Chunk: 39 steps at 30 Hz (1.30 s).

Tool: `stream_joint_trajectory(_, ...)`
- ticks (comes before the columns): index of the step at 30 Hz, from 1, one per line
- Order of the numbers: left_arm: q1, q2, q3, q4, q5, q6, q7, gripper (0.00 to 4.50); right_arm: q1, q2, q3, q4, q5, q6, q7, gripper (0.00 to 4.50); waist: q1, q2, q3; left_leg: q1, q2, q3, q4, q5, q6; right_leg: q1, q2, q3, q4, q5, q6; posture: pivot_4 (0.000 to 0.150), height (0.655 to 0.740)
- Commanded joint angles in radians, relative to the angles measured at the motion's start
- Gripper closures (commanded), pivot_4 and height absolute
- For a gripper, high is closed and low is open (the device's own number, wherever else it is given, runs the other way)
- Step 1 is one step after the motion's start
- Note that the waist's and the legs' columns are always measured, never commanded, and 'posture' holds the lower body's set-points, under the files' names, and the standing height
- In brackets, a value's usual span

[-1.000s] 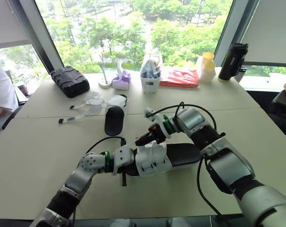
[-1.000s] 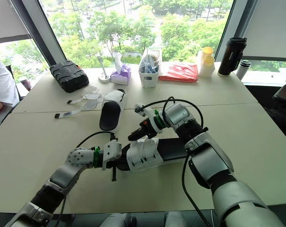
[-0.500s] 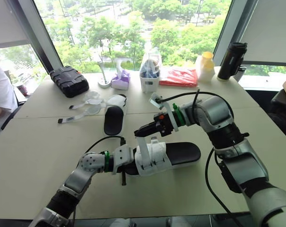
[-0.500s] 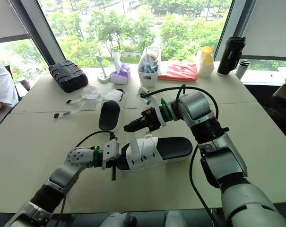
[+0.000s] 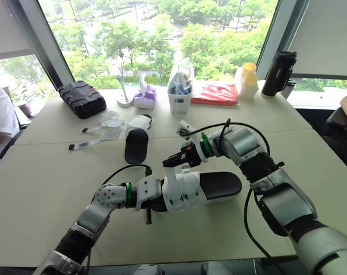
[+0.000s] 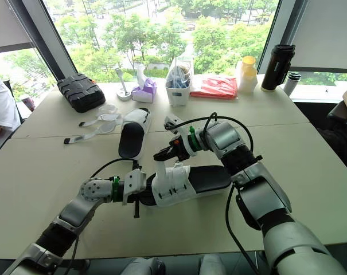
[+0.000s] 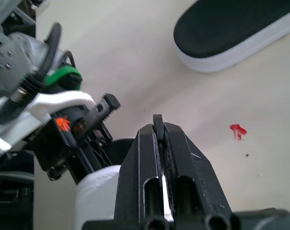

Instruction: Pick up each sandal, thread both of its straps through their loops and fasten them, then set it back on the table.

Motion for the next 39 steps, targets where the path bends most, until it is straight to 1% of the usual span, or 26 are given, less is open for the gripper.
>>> stream_joint_trajectory(1,0.084,0.029,-0.099,0.118,0.122,0.070,-0.005,4.50,-0.008,-0.004,0.005,0.052,-0.082,-0.121,-0.037,4.46,-0.002,0.000,0.000,0.001,0.000,0.000,0.000,0.000,0.000,0.001,0.000,0.000,0.000,0.000,0.000,0.150,0.7400)
stream_joint_trajectory(3,0.089,0.031,-0.098,0.113,0.120,0.072,-0.002,4.50,0.010,-0.005,0.028,0.070,-0.110,-0.163,-0.041,4.46,-0.003,0.000,0.000,0.003,0.000,0.000,0.000,0.000,0.000,0.001,0.000,0.000,0.000,0.000,0.000,0.150,0.7400)
stream_joint_trajectory(5,0.091,0.032,-0.098,0.111,0.119,0.073,0.000,4.50,0.020,-0.005,0.046,0.080,-0.131,-0.186,-0.045,4.46,-0.006,0.000,0.000,0.009,0.001,0.000,-0.001,0.000,0.000,0.006,0.000,0.000,0.000,-0.003,0.004,0.150,0.7400)
stream_joint_trajectory(8,0.094,0.032,-0.094,0.109,0.116,0.076,0.003,4.50,0.046,-0.003,0.085,0.078,-0.172,-0.222,-0.059,4.46,-0.008,0.000,-0.002,0.010,0.001,0.000,-0.001,0.000,0.000,0.007,0.001,0.000,0.000,-0.003,0.005,0.150,0.7400)
stream_joint_trajectory(9,0.094,0.032,-0.093,0.110,0.115,0.076,0.004,4.50,0.054,-0.004,0.099,0.068,-0.183,-0.231,-0.055,3.84,-0.008,-0.001,-0.003,0.010,0.001,0.000,-0.001,0.000,0.000,0.007,0.001,0.000,0.000,-0.003,0.005,0.150,0.7400)
stream_joint_trajectory(10,0.092,0.031,-0.092,0.113,0.115,0.075,0.005,4.50,0.059,-0.003,0.106,0.064,-0.193,-0.238,-0.052,3.52,-0.008,-0.001,-0.003,0.011,0.001,0.000,-0.001,0.000,0.000,0.007,0.001,0.000,0.001,-0.003,0.005,0.150,0.7400)
stream_joint_trajectory(13,0.091,0.032,-0.091,0.114,0.116,0.074,0.005,4.50,0.074,-0.004,0.129,0.050,-0.249,-0.299,-0.066,1.95,-0.007,0.000,-0.005,0.010,0.001,0.000,-0.002,0.000,0.000,0.006,0.001,0.001,0.000,-0.003,0.004,0.150,0.7400)
stream_joint_trajectory(14,0.092,0.032,-0.090,0.113,0.116,0.074,0.005,4.50,0.076,0.001,0.127,0.053,-0.261,-0.308,-0.076,1.56,-0.006,0.000,-0.006,0.010,0.001,0.000,-0.002,0.000,0.000,0.006,0.001,0.001,0.000,-0.003,0.004,0.150,0.7400)
stream_joint_trajectory(15,0.092,0.033,-0.090,0.113,0.117,0.075,0.005,4.50,0.076,0.006,0.122,0.057,-0.269,-0.311,-0.082,0.94,-0.006,0.000,-0.006,0.010,0.001,0.000,-0.003,0.000,0.000,0.006,0.001,0.001,0.000,-0.003,0.003,0.150,0.7400)
stream_joint_trajectory(17,0.091,0.033,-0.088,0.115,0.117,0.074,0.004,4.50,0.065,0.023,0.095,0.091,-0.291,-0.352,-0.135,0.05,-0.006,0.000,-0.007,0.010,0.001,0.000,-0.003,0.000,0.000,0.006,0.001,0.001,0.000,-0.002,0.002,0.150,0.7400)
stream_joint_trajectory(19,0.091,0.037,-0.083,0.112,0.114,0.074,0.005,4.50,0.033,0.026,0.044,0.138,-0.313,-0.406,-0.216,0.05,-0.006,0.000,-0.007,0.010,0.001,0.000,-0.003,0.000,0.000,0.006,0.001,0.001,0.000,-0.002,0.002,0.150,0.7400)
stream_joint_trajectory(21,0.093,0.040,-0.075,0.106,0.110,0.077,0.009,4.50,0.010,0.005,-0.005,0.150,-0.313,-0.440,-0.241,0.05,-0.004,0.000,-0.006,0.010,0.000,0.000,-0.003,0.000,0.000,0.006,0.001,0.001,0.000,-0.002,0.002,0.150,0.7400)
stream_joint_trajectory(25,0.096,0.049,-0.059,0.093,0.102,0.083,0.013,4.50,0.017,-0.076,-0.102,0.065,-0.279,-0.482,-0.219,0.05,-0.003,0.001,-0.004,0.007,0.000,0.000,-0.003,0.000,0.001,0.004,0.001,0.002,-0.001,-0.002,0.001,0.150,0.7400)
stream_joint_trajectory(28,0.100,0.072,-0.040,0.058,0.094,0.068,0.003,4.50,0.109,-0.153,-0.132,-0.092,-0.284,-0.552,-0.190,0.05,-0.004,0.000,-0.004,0.007,0.000,0.001,-0.006,0.000,0.001,0.005,0.001,0.002,-0.001,-0.002,0.001,0.150,0.7400)
stream_joint_trajectory(30,0.104,0.094,-0.022,0.022,0.081,0.063,-0.007,4.50,0.201,-0.216,-0.131,-0.210,-0.313,-0.648,-0.176,0.05,-0.007,-0.003,-0.003,0.007,0.001,0.001,-0.009,0.000,0.000,0.005,0.001,0.002,-0.001,-0.003,0.002,0.150,0.7400)
stream_joint_trajectory(31,0.109,0.103,-0.006,-0.001,0.063,0.067,-0.010,4.50,0.245,-0.248,-0.130,-0.257,-0.325,-0.701,-0.165,0.05,-0.012,-0.004,-0.002,0.008,0.001,0.001,-0.011,0.000,0.000,0.005,0.001,0.002,-0.001,-0.005,0.005,0.150,0.7400)
stream_joint_trajectory(32,0.113,0.111,0.012,-0.025,0.041,0.074,-0.011,4.50,0.278,-0.273,-0.134,-0.289,-0.334,-0.746,-0.163,0.05,-0.020,-0.005,0.000,0.008,0.002,0.001,-0.013,0.000,0.000,0.004,0.001,0.002,-0.002,-0.006,0.005,0.150,0.7400)
stream_joint_trajectory(34,0.120,0.122,0.043,-0.064,0.003,0.076,-0.013,4.50,0.319,-0.301,-0.150,-0.309,-0.345,-0.820,-0.174,0.05,-0.032,-0.006,0.003,0.007,0.002,0.004,-0.016,0.000,-0.001,0.001,0.001,0.005,-0.003,-0.005,0.005,0.150,0.7400)
stream_joint_trajectory(36,0.127,0.134,0.074,-0.102,-0.032,0.082,-0.015,4.50,0.346,-0.337,-0.156,-0.293,-0.382,-0.948,-0.195,0.05,-0.048,-0.007,0.010,0.006,0.002,0.007,-0.018,0.000,-0.001,-0.002,0.002,0.007,-0.002,-0.004,0.002,0.150,0.7400)
stream_joint_trajectory(39,0.136,0.152,0.130,-0.168,-0.099,0.124,-0.016,4.50,0.379,-0.390,-0.156,-0.258,-0.417,-1.150,-0.207,0.05,-0.053,-0.008,0.011,-0.003,0.003,0.007,-0.017,0.001,-0.001,-0.012,0.002,0.008,-0.001,-0.003,0.001,0.150,0.7400)
